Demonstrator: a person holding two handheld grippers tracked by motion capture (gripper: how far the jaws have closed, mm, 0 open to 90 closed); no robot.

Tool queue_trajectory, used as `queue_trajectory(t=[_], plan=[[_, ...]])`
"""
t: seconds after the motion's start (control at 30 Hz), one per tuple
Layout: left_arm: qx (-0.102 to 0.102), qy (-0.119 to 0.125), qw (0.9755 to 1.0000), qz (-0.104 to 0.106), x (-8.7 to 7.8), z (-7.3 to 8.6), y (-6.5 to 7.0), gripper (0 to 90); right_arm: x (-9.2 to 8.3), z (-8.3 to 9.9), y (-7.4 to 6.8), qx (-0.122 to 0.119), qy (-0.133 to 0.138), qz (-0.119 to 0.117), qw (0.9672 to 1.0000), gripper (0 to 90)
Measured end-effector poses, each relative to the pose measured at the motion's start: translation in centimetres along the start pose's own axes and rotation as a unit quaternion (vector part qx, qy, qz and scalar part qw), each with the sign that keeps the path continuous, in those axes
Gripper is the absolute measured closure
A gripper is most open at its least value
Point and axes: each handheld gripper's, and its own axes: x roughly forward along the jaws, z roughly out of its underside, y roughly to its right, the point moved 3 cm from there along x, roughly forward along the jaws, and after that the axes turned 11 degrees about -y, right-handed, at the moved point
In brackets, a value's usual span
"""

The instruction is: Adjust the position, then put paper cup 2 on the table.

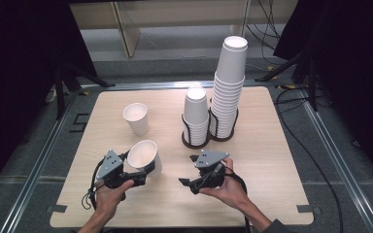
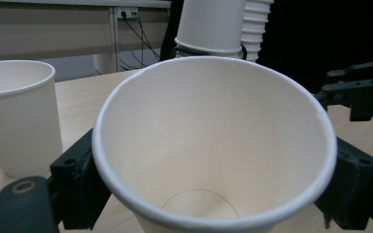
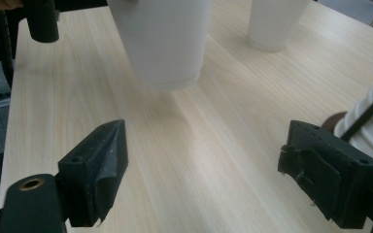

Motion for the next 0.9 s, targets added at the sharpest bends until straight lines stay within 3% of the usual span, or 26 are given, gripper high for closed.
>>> queue_trajectory(t=[0.4,0.5,0.53,0.63,0.9], plan=[[-0.007,-0.01,0.9997,-0.023,1.7,-0.6,-1.0,14.1,-2.1,2.3,0.4,0.032,-0.008,0.022,0.9992,17.2],[-0.007,-0.011,0.9996,-0.026,2.5,-0.9,-1.2,14.0,-2.5,2.9,0.5,0.034,-0.015,0.033,0.9988,17.2],[-0.008,-0.011,0.9995,-0.027,2.8,-1.0,-1.2,14.0,-2.7,3.0,0.7,0.025,-0.012,0.042,0.9987,17.1],[-0.009,-0.008,0.9994,-0.032,3.6,-1.4,-1.3,14.0,-3.0,3.5,0.6,0.041,-0.015,0.037,0.9983,17.4],[0.013,-0.01,0.9988,-0.046,5.9,-2.1,-1.3,13.9,-3.4,4.3,0.7,0.051,-0.018,0.04,0.9977,18.1]])
